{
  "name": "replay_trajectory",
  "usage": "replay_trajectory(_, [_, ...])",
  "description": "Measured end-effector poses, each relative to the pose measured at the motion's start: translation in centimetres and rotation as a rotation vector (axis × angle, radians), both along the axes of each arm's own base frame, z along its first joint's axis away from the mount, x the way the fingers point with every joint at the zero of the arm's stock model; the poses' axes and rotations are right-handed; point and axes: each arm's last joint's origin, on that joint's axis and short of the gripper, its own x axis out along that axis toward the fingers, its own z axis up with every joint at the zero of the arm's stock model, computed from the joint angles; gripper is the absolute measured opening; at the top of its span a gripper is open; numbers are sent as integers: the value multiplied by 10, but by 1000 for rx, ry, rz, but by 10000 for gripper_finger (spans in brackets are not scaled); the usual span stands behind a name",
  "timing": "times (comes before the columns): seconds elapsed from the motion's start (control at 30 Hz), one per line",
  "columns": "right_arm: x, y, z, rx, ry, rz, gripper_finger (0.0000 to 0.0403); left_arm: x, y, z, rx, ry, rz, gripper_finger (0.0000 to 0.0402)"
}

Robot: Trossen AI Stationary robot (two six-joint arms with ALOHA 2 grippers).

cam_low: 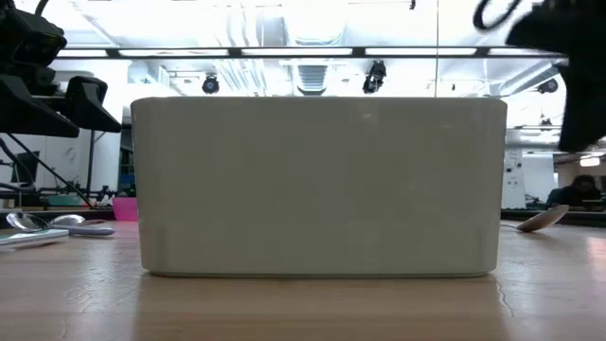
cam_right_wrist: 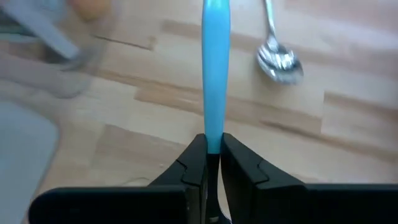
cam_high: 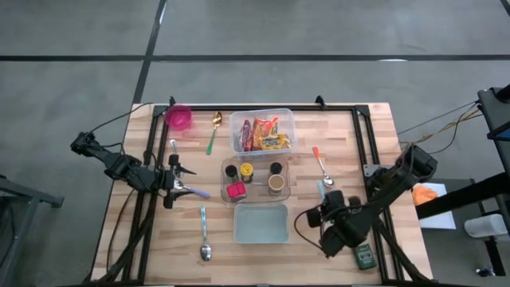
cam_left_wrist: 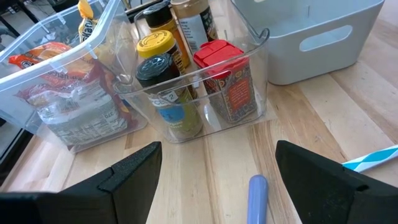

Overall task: Pick & Place Food Item
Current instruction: Put the blue spoon into the gray bin

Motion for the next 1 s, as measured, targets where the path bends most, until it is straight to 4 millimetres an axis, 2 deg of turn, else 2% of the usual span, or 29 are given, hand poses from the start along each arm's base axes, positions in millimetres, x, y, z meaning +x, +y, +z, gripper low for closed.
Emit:
replay_trajectory(0.63, [34,22,84,-279,-35,570,28,0,0,0,0,0,0,317])
replay_trajectory(1.0, [56,36,97,-339,-19,893,28,0,0,0,0,0,0,317])
